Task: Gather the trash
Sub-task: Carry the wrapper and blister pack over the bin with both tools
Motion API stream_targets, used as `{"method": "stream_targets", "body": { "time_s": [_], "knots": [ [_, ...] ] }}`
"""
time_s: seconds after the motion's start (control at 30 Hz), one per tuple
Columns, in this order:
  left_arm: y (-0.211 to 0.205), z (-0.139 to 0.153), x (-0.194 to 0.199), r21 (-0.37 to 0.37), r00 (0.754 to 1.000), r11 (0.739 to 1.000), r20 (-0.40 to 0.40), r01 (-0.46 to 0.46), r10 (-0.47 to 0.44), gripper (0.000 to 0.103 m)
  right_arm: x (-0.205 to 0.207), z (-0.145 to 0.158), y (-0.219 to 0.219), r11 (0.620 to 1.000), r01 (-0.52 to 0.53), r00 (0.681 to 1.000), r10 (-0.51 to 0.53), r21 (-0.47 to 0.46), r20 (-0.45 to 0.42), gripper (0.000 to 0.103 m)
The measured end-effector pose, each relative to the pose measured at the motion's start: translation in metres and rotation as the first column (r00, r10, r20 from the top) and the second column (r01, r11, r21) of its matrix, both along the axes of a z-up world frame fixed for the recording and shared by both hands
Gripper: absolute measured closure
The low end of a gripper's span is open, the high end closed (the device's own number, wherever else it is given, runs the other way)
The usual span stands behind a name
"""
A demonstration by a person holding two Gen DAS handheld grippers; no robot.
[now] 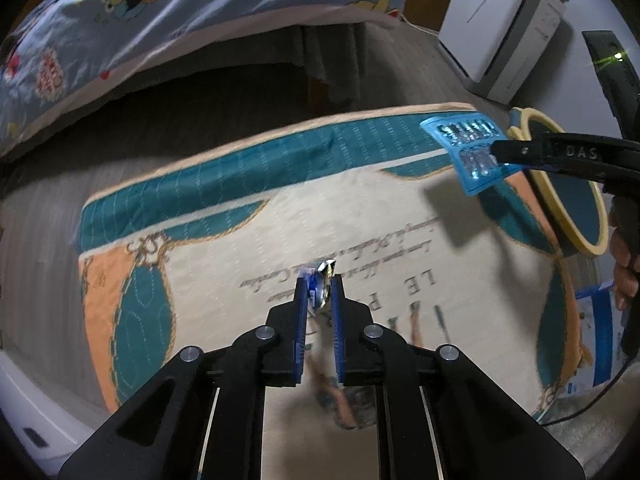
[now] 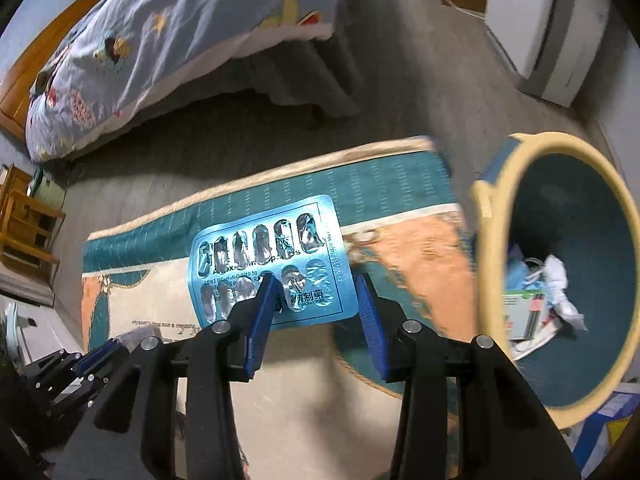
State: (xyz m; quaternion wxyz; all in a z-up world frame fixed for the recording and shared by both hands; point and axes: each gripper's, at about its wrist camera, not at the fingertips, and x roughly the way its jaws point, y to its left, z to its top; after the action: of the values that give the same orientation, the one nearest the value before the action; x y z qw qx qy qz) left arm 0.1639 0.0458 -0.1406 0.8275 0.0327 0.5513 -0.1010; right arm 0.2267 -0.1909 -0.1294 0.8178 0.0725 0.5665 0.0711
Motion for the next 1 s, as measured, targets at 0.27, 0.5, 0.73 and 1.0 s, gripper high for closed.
{"method": "stream_targets", "body": {
  "time_s": [0.27,0.5,0.73,1.0],
  "knots": [
    [-0.032,0.014,0.001,0.017,0.997,0.998,0.053,0.058,-0.059,0.093,-0.014,0.03,-0.04,0.999,0.045,0.998,-0.045,0.002,0.052,0.062],
    [-0.063,0.024,0.003,0.003,0.993,0.996,0.086,0.084,-0.084,0.093,-0.026,0.047,-0.085,0.994,0.107,0.991,-0.107,0.0,0.076,0.062],
    [-0.109,0.039,0.008,-0.017,0.982,0.99,0.125,0.141,-0.138,0.093,-0.038,0.052,-0.136,0.982,0.189,0.979,-0.188,-0.004,0.078,0.062],
    [-0.164,0.044,0.013,-0.033,0.967,0.976,0.148,0.216,-0.209,0.093,-0.049,0.047,-0.183,0.964,0.264,0.963,-0.261,-0.043,0.061,0.062]
  ]
}}
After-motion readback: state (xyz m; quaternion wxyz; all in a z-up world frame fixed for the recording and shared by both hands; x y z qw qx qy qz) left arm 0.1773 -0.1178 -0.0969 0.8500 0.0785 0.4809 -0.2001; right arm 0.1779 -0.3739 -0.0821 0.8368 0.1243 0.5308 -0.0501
